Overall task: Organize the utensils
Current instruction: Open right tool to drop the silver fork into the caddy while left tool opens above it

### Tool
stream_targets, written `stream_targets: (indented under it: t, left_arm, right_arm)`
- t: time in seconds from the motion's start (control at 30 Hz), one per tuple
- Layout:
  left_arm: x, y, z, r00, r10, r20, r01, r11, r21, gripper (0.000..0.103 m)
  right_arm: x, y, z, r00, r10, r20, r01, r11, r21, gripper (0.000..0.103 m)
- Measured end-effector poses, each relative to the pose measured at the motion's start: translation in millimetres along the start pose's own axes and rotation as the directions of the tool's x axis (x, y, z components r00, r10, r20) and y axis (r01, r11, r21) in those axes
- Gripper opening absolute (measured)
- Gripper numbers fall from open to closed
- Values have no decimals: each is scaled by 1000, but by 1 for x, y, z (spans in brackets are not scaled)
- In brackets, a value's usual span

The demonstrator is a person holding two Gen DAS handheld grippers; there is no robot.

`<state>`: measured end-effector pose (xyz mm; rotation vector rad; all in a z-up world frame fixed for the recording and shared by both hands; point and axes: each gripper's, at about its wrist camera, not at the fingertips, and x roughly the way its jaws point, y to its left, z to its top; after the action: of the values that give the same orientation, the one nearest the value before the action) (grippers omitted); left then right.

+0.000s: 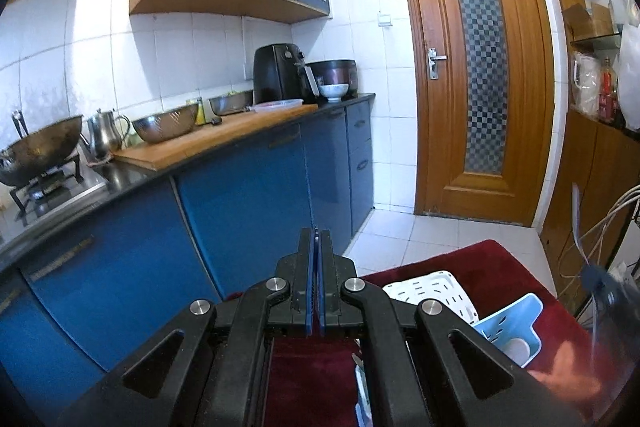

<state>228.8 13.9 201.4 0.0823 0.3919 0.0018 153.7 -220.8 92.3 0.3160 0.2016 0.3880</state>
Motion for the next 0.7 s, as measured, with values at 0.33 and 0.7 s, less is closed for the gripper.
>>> stream_targets:
  t: [0.33,0.7]
  left_arm:
    - [21,-7,-27,998,-68,4,68,996,-59,0]
    - [16,-15,-41,986,-169,7,169,981,-96,3]
  right_arm:
    - [54,-7,-6,998,-34,48,35,999,-17,5]
    - [53,-2,-29,999,-48,22,50,994,-101,6]
